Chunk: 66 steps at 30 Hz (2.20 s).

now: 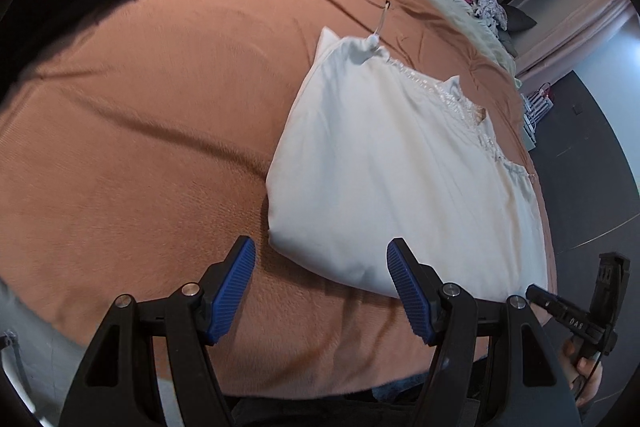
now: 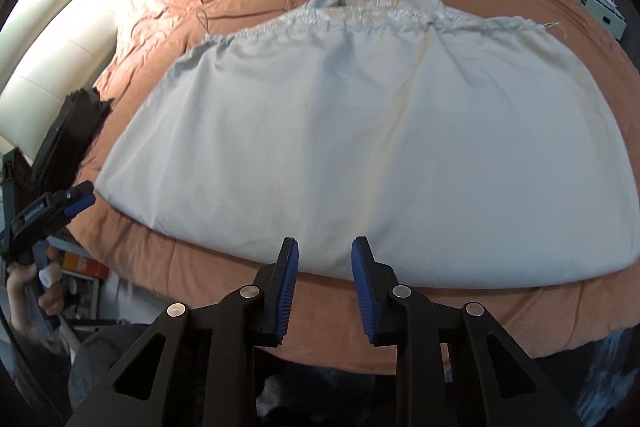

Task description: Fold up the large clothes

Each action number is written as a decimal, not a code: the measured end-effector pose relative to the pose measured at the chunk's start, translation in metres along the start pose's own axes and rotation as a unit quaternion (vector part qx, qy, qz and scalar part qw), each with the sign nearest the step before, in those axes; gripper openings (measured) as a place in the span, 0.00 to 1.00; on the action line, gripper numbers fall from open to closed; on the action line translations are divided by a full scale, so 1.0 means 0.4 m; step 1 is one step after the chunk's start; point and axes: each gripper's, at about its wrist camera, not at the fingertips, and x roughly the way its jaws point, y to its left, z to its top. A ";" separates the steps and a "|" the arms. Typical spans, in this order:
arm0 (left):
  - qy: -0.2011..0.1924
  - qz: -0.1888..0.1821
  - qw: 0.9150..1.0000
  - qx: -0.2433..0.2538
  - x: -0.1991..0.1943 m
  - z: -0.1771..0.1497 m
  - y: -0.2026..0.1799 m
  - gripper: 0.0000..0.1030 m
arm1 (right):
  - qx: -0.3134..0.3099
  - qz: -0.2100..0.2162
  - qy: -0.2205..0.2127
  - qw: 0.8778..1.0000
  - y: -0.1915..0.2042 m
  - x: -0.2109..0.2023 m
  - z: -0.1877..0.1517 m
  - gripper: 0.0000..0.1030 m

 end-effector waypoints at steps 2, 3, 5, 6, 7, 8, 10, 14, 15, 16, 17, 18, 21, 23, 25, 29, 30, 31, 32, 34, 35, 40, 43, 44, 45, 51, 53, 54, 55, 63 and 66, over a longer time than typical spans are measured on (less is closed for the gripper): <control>0.009 -0.006 1.000 -0.006 0.025 0.003 0.014 0.67 | -0.004 -0.001 0.012 1.000 0.004 0.025 -0.003 0.25; 0.012 -0.007 1.000 -0.008 0.036 0.002 0.017 0.67 | -0.006 0.000 0.019 1.000 0.006 0.038 -0.005 0.25; 0.009 -0.014 1.000 -0.011 0.051 0.004 0.024 0.67 | -0.007 -0.008 0.031 0.999 0.005 0.070 -0.005 0.24; 0.004 -0.025 1.000 -0.016 0.056 0.008 0.028 0.67 | -0.007 -0.014 0.032 0.999 0.003 0.080 -0.003 0.22; 0.003 -0.034 0.999 -0.021 0.061 0.011 0.031 0.67 | -0.004 -0.016 0.033 0.999 -0.002 0.091 0.001 0.22; 0.003 -0.041 0.999 -0.025 0.065 0.011 0.033 0.67 | -0.001 -0.014 0.033 0.999 -0.009 0.099 0.008 0.22; 0.003 -0.056 0.998 -0.035 0.075 0.017 0.038 0.67 | 0.008 -0.013 0.033 0.999 -0.020 0.116 0.021 0.22; 0.003 -0.079 0.996 -0.042 0.086 0.018 0.038 0.66 | 0.012 -0.015 0.034 0.999 -0.029 0.149 0.045 0.22; 0.003 -0.086 0.995 -0.050 0.086 0.016 0.041 0.64 | 0.014 -0.016 0.033 0.999 -0.029 0.156 0.053 0.21; 0.003 -0.090 0.994 -0.056 0.086 0.015 0.043 0.63 | 0.015 -0.018 0.032 0.999 -0.030 0.161 0.063 0.21; 0.003 -0.093 0.994 -0.061 0.087 0.014 0.044 0.60 | 0.016 -0.019 0.030 0.999 -0.032 0.165 0.076 0.17; 0.004 -0.095 0.993 -0.066 0.087 0.012 0.046 0.58 | 0.017 -0.019 0.027 0.999 -0.033 0.168 0.087 0.12; 0.004 -0.093 0.993 -0.075 0.089 0.010 0.048 0.50 | 0.026 -0.020 0.022 0.999 -0.046 0.191 0.132 0.07; 0.006 -0.089 0.993 -0.080 0.091 0.011 0.049 0.42 | 0.034 -0.023 0.019 0.999 -0.055 0.212 0.160 0.07; 0.006 -0.087 0.993 -0.082 0.093 0.014 0.054 0.34 | 0.037 -0.022 0.015 0.999 -0.058 0.224 0.183 0.07; 0.000 -0.087 0.992 -0.086 0.090 0.017 0.042 0.22 | 0.022 -0.033 -0.003 0.999 -0.049 0.247 0.227 0.07; -0.005 -0.087 0.993 -0.082 0.083 0.019 0.033 0.20 | 0.019 -0.035 -0.009 0.999 -0.048 0.252 0.235 0.07; -0.010 -0.088 0.993 -0.079 0.075 0.023 0.023 0.19 | 0.013 -0.037 -0.017 0.999 -0.045 0.256 0.242 0.06; -0.013 -0.091 0.993 -0.078 0.069 0.027 0.016 0.19 | -0.002 -0.040 -0.028 0.999 -0.043 0.262 0.254 0.06; -0.021 -0.103 0.992 -0.073 0.048 0.040 -0.009 0.18 | -0.011 -0.035 -0.042 0.998 -0.050 0.267 0.273 0.06; -0.027 -0.110 0.991 -0.066 0.032 0.048 -0.028 0.18 | -0.004 -0.025 -0.045 0.999 -0.060 0.267 0.280 0.06; -0.038 -0.131 0.990 -0.043 -0.008 0.076 -0.096 0.17 | 0.046 0.007 -0.059 0.997 -0.101 0.206 0.267 0.06; -0.049 -0.151 0.987 -0.033 -0.028 0.097 -0.144 0.17 | 0.057 0.036 -0.066 0.996 -0.104 0.150 0.229 0.06; -0.051 -0.154 0.986 -0.031 -0.032 0.102 -0.160 0.16 | 0.058 0.039 -0.062 0.996 -0.100 0.132 0.211 0.06; -0.052 -0.159 0.985 -0.029 -0.037 0.109 -0.178 0.16 | 0.058 0.042 -0.059 0.996 -0.096 0.121 0.200 0.06; -0.063 -0.176 0.982 0.005 -0.081 0.142 -0.295 0.16 | 0.067 0.062 -0.053 0.994 -0.094 0.060 0.098 0.06; -0.067 -0.182 0.981 0.017 -0.096 0.150 -0.335 0.16 | 0.071 0.073 -0.052 0.993 -0.091 0.054 0.053 0.06; -0.068 -0.184 0.980 0.025 -0.104 0.156 -0.361 0.16 | 0.072 0.076 -0.050 0.993 -0.089 0.056 0.034 0.06; -0.068 -0.187 0.979 0.034 -0.110 0.158 -0.381 0.16 | 0.072 0.078 -0.048 0.993 -0.084 0.061 0.015 0.06; -0.061 -0.198 0.973 0.103 -0.142 0.163 -0.578 0.16 | 0.076 0.095 -0.042 0.992 -0.070 0.115 -0.066 0.07; -0.055 -0.201 0.970 0.127 -0.136 0.158 -0.645 0.16 | 0.082 0.107 -0.038 0.990 -0.076 0.117 -0.073 0.07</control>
